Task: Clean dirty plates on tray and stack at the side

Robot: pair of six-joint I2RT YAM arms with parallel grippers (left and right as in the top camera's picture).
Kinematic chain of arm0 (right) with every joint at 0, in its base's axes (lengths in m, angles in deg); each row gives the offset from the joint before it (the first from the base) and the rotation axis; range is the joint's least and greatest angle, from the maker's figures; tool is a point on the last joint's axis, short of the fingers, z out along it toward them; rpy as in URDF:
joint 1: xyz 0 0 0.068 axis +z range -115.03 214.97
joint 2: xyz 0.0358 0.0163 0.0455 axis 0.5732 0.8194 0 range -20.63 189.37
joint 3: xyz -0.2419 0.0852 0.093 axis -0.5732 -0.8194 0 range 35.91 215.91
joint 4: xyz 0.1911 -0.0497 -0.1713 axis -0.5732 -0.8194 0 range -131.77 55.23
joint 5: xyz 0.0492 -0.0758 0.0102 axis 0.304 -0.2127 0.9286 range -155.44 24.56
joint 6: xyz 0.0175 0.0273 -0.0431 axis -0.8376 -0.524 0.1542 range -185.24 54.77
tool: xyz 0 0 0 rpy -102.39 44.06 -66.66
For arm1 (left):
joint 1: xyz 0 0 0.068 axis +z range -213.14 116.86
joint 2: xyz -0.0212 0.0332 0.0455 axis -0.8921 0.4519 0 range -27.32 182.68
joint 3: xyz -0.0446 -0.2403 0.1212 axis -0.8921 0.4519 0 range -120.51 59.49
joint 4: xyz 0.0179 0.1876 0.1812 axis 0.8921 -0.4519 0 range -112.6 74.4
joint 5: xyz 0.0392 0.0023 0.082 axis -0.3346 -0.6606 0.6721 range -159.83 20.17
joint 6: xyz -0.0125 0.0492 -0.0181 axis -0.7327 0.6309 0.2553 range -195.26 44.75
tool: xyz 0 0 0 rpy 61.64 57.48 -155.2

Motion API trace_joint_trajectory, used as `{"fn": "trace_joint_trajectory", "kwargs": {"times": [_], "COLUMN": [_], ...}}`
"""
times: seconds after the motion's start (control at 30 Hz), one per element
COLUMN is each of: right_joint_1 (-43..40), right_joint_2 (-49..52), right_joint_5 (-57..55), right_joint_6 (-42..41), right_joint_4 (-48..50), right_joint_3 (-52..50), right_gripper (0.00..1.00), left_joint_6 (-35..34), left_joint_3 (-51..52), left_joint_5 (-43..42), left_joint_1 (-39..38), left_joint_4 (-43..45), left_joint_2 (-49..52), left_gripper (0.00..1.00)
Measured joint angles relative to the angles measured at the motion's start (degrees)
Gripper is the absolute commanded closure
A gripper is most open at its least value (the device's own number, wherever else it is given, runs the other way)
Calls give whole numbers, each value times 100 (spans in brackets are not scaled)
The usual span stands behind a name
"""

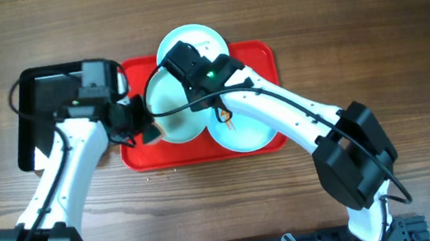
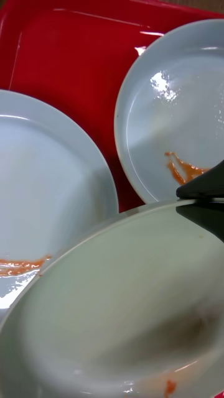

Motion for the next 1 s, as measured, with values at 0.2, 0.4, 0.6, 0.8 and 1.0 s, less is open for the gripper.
{"fn": "trace_joint_trajectory", "kwargs": {"times": [0.2,0.4,0.6,0.8,1.0], "right_joint_1": [28,28,28,96,192], "right_joint_2": [55,122,133,133,173], "right_joint_5": [48,50,85,111,190], "right_joint_6": [-411,-496,-496,-498,-546], "right_joint_4": [-2,-17,-61,-133,-131], "right_joint_3": [0,0,0,0,0], "right_gripper": [96,96,96,96,96], "left_joint_6": [-225,-369,-693,-800,-822], "left_joint_3": [743,1279,1421,1423,1423], "left_joint_5": [-39,-37,-37,-20,245], "left_joint_1": [-385,-391,-391,-391,-391], "left_joint_4": [732,1539,2022,2382,2391], "left_joint_2": [7,9,11,11,31], "left_gripper": [96,96,96,96,96]}}
